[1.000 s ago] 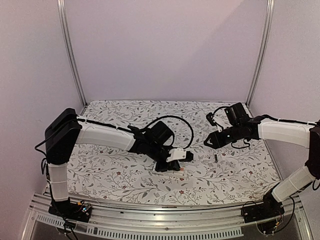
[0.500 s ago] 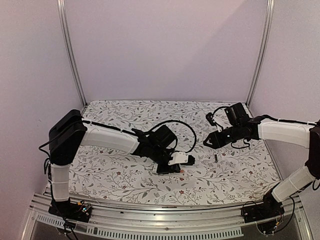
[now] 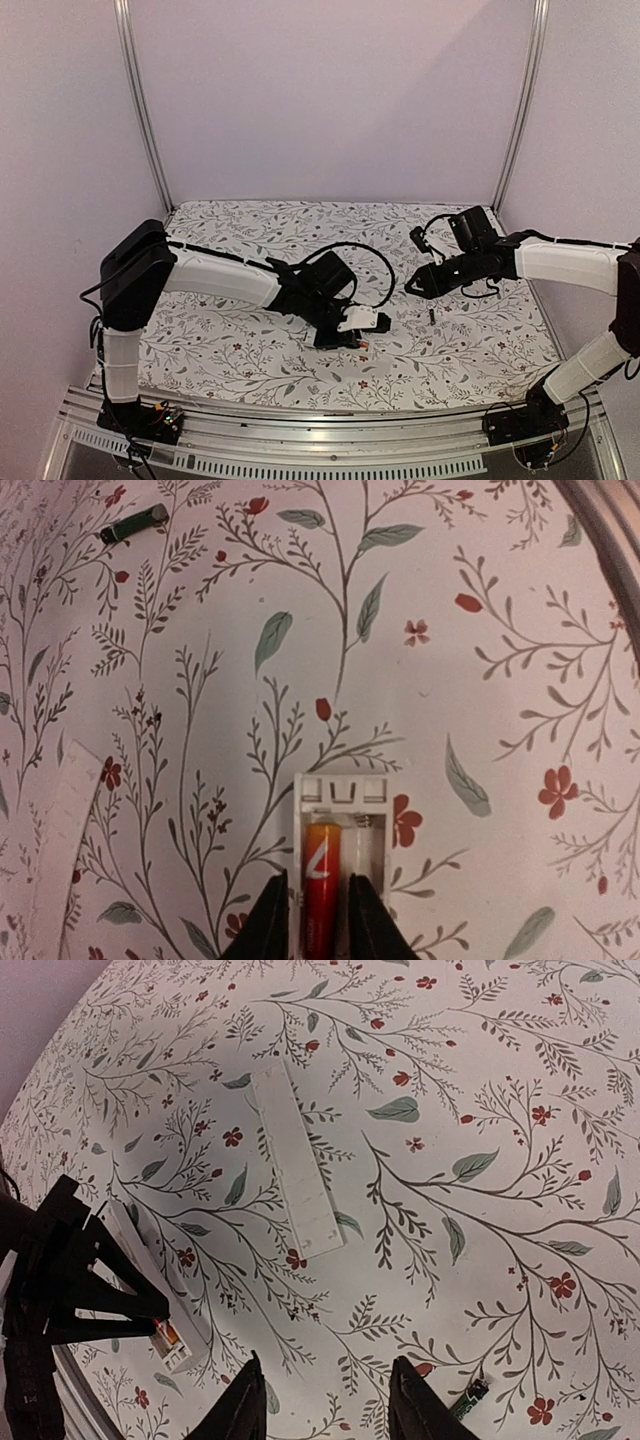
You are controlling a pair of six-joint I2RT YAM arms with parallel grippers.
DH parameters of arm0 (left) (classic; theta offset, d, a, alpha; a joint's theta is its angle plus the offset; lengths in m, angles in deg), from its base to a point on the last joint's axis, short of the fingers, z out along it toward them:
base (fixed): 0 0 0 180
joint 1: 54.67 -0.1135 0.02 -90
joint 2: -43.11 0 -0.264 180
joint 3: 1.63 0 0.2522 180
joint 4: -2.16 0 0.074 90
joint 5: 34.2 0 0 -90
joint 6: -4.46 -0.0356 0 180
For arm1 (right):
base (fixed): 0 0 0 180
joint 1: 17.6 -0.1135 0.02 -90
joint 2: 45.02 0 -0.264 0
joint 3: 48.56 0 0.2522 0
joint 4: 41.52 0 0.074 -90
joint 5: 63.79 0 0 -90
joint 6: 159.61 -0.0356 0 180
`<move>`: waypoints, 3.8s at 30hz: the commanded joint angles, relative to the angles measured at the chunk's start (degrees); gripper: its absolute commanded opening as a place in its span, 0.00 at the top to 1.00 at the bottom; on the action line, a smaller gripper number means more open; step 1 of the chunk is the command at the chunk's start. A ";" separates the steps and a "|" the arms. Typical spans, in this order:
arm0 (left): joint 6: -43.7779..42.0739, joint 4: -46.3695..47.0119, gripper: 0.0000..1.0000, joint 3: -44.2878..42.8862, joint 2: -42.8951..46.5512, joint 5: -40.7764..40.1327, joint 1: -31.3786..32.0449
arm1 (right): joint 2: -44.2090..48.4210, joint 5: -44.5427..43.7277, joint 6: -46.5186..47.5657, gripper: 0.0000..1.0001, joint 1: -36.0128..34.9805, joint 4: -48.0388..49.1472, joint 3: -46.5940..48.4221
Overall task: Load the batteries into the remote control
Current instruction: Place the battery in the battery compartment, then load the battery into the battery compartment, then pick up the battery at the center of the board.
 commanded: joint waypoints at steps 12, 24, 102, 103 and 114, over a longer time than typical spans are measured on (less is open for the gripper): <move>0.61 4.74 0.86 -0.14 -1.85 2.44 1.00 | -1.22 3.17 0.86 0.59 0.17 0.70 -0.27; 2.19 4.92 0.86 0.96 1.90 4.86 -1.12 | -0.94 3.38 1.12 0.58 0.17 0.25 -0.10; 19.02 27.31 0.18 30.39 35.17 6.58 -12.22 | 10.55 26.87 -0.58 1.00 -0.54 0.65 13.03; 17.27 25.60 0.18 30.54 35.09 7.40 -12.15 | 11.47 28.94 -0.75 1.00 -0.54 2.11 12.76; 3.02 20.33 0.20 31.76 30.64 3.32 -8.89 | 23.82 34.56 13.08 1.00 -1.04 18.21 1.23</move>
